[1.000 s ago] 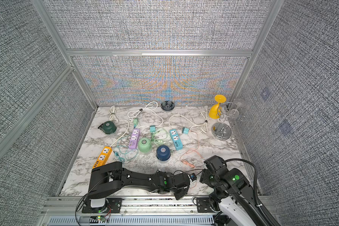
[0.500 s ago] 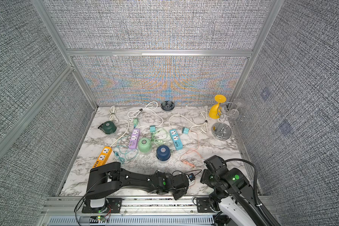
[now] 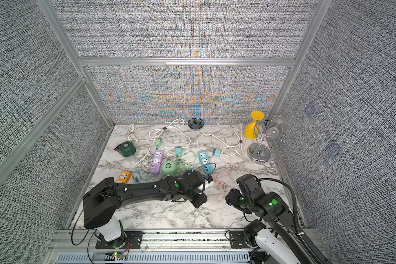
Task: Charge the cordless meat grinders
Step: Pick up the charging cable from the center of the board.
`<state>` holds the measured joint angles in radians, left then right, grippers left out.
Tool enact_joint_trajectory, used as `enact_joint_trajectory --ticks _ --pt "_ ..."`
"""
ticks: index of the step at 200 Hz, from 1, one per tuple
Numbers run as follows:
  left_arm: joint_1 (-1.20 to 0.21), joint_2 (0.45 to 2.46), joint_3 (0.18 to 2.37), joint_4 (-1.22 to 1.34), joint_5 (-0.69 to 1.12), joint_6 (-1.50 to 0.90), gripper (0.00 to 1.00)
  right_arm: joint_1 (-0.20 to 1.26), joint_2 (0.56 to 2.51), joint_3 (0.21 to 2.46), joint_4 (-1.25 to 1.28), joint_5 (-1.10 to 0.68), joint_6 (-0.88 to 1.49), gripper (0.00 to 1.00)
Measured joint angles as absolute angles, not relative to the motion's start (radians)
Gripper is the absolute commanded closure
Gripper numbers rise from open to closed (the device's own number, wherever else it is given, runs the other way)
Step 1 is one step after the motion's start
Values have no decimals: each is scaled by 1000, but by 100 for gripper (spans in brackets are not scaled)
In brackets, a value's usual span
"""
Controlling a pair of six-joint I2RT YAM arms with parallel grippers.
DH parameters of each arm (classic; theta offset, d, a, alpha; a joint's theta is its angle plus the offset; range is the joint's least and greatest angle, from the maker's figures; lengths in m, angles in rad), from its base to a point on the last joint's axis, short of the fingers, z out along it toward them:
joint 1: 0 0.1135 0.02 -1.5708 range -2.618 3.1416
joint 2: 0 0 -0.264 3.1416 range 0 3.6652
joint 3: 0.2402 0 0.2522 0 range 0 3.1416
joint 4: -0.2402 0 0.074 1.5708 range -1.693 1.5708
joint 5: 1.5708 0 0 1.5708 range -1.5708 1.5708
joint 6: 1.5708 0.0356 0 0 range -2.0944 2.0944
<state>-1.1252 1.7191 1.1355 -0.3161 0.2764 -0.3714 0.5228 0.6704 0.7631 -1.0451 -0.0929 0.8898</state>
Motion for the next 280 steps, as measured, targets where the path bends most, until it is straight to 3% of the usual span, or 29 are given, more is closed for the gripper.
enact_joint_trajectory --ticks 40,67,114,152,203,247,280 --pt "-966 1662 1193 -326 527 -421 100 482 763 775 -843 -218 915 56" --pt "-873 1620 1187 -284 675 -499 100 450 767 712 -649 -307 1017 58" --pt "-813 1652 1223 -232 862 -604 100 432 776 702 -418 -408 1078 40" --pt "-753 1657 1232 -263 959 -603 100 412 877 908 -511 -498 834 43" --pt "-707 1654 1248 -429 1028 -498 100 447 1007 1097 -800 -523 403 37" --pt "-671 1626 1248 -579 1083 -387 100 695 983 1120 -875 -298 130 34" --pt "-659 1609 1247 -712 1104 -286 100 786 1003 1118 -828 -159 -35 36"
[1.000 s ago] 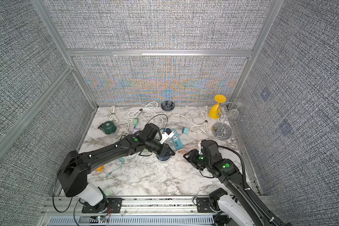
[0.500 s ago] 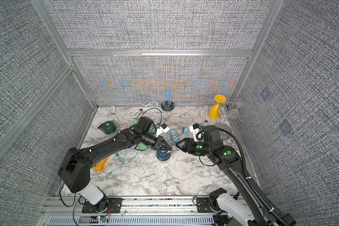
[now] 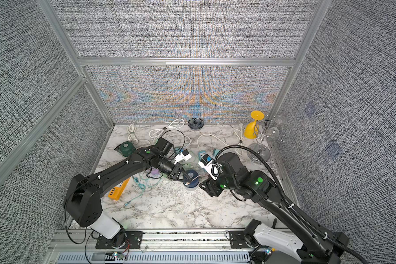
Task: Charge the cordless meat grinders
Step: Pick up the charging cable from the center of the board.
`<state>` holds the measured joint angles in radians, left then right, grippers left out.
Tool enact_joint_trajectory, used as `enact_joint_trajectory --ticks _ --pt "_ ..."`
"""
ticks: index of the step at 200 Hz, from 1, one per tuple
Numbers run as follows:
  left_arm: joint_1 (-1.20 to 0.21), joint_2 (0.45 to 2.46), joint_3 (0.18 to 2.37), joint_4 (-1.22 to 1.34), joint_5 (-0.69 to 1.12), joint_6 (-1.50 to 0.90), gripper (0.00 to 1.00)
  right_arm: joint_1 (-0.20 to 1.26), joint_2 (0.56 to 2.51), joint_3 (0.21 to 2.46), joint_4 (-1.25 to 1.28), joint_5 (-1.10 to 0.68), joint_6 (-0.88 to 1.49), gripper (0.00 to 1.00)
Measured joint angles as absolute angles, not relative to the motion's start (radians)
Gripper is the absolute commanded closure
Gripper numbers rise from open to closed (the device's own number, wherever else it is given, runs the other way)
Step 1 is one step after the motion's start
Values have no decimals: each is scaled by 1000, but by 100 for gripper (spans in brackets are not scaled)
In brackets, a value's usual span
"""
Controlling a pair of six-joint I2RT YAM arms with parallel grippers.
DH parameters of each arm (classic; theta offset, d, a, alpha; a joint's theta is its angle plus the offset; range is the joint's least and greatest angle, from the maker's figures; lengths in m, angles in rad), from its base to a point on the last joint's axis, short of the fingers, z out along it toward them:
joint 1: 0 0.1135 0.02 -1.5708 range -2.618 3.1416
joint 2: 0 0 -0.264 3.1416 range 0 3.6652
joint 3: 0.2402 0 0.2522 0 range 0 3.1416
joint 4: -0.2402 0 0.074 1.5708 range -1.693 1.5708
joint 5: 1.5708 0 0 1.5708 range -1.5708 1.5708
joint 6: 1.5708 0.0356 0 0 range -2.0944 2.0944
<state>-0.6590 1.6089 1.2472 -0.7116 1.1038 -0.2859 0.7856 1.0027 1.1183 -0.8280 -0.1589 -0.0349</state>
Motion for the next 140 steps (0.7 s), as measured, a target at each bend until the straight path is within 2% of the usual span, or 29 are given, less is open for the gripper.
enact_joint_trajectory --ticks 59,84,115,140 --pt "-653 1563 1213 -798 1125 -212 100 872 1214 1184 -803 -122 -308 37" --pt "-653 1563 1209 -809 1127 -202 100 899 1260 1205 -802 -123 -372 42" --pt "-653 1564 1209 -810 1136 -196 100 926 1302 1229 -830 -130 -424 52" --pt "-653 1579 1210 -810 1153 -194 100 938 1319 1236 -842 -120 -449 70"
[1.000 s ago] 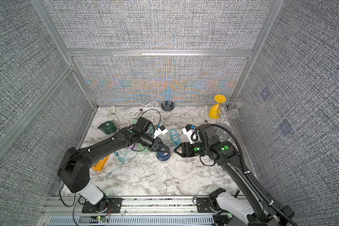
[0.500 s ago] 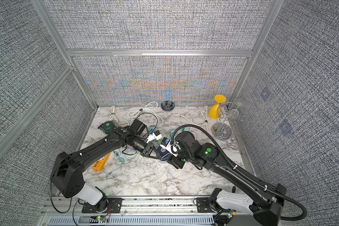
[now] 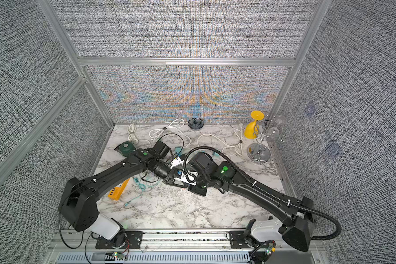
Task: Charge the cordless meat grinders
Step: Pick up the charging cable from the center of the board.
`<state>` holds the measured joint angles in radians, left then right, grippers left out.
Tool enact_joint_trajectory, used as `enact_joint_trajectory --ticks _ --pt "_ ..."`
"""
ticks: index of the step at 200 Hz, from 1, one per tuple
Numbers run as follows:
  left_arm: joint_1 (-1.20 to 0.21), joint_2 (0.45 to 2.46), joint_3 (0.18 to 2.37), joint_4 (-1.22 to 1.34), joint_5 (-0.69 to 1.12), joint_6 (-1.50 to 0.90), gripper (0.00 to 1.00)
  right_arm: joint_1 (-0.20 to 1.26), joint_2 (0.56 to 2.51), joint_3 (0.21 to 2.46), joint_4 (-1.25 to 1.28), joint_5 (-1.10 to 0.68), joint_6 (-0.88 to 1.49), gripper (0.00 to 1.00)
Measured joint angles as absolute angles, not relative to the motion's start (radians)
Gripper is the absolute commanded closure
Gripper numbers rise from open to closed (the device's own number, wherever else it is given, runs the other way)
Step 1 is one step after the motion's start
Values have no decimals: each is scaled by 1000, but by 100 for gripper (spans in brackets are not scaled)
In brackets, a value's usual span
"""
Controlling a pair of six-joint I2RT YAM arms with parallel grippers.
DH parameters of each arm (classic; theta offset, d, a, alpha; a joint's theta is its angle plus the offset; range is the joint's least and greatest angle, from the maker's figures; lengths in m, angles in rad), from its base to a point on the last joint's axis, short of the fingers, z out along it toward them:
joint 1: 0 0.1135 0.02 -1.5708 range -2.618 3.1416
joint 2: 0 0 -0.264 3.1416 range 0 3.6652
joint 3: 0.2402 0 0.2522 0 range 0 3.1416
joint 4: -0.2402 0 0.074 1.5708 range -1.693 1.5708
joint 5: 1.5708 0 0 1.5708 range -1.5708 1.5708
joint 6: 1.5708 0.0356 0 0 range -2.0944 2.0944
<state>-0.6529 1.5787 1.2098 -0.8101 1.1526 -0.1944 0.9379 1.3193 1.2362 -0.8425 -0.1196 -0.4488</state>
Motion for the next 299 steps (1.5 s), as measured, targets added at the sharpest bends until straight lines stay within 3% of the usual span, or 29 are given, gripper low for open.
enact_joint_trajectory --ticks 24,27,41,60,113,166,218,299 --pt "-653 1593 1219 -814 1158 -192 99 944 1348 1248 -865 -102 -467 96" --pt "-653 1594 1220 -813 1158 -192 94 944 1352 1251 -870 -102 -471 100" --pt "-650 1597 1223 -813 1151 -192 66 947 1366 1260 -885 -84 -474 100" --pt "-646 1597 1223 -813 1129 -204 57 948 1369 1258 -887 -83 -475 100" --pt "-542 1542 1106 -666 1066 -381 55 942 1299 1198 -865 -49 -330 100" --pt "-544 1486 1036 -385 1021 -595 54 925 1385 1233 -899 -52 -89 100" --pt "-575 1504 1018 -289 1000 -676 56 925 1397 1224 -881 -59 28 100" --pt "-626 1535 1016 -237 995 -707 80 923 1426 1242 -853 -58 76 100"
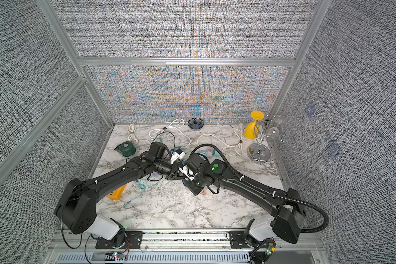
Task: Charge the cordless meat grinders
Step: Pick up the charging cable from the center of the board.
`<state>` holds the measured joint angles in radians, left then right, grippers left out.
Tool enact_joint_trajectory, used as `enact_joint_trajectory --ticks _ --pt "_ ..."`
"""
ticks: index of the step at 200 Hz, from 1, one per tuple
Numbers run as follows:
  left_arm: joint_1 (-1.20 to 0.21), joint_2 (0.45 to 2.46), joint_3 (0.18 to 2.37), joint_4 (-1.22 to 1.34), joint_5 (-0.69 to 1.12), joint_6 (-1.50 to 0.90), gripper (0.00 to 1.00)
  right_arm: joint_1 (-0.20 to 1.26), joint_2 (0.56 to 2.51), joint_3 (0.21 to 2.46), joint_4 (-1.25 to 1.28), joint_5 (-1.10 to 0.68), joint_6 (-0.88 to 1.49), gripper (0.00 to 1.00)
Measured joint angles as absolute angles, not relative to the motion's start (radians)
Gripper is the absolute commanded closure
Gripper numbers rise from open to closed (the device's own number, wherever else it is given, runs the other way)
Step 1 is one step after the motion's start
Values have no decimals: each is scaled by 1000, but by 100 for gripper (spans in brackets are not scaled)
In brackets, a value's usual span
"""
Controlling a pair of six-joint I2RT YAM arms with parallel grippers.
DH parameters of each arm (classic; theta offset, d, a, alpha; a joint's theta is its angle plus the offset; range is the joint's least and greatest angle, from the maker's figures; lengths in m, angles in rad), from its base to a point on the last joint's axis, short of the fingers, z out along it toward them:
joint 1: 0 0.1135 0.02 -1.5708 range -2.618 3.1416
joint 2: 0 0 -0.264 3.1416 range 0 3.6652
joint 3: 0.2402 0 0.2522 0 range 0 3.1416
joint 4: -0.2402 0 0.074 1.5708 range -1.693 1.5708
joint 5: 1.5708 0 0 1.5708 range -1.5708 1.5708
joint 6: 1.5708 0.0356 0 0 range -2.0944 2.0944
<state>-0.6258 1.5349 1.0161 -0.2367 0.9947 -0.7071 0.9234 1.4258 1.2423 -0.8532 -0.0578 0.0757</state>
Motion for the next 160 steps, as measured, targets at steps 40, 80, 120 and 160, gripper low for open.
enact_joint_trajectory --ticks 40,80,120,160 --pt "-625 1523 992 -227 995 -707 80 920 1425 1241 -847 -57 91 100" --pt "-625 1508 981 -219 994 -709 80 910 1418 1234 -842 -50 99 100" --pt "-625 1505 981 -214 994 -715 84 910 1415 1230 -838 -45 105 100" --pt "-626 1499 979 -207 1006 -724 100 910 1407 1217 -830 -44 109 70"
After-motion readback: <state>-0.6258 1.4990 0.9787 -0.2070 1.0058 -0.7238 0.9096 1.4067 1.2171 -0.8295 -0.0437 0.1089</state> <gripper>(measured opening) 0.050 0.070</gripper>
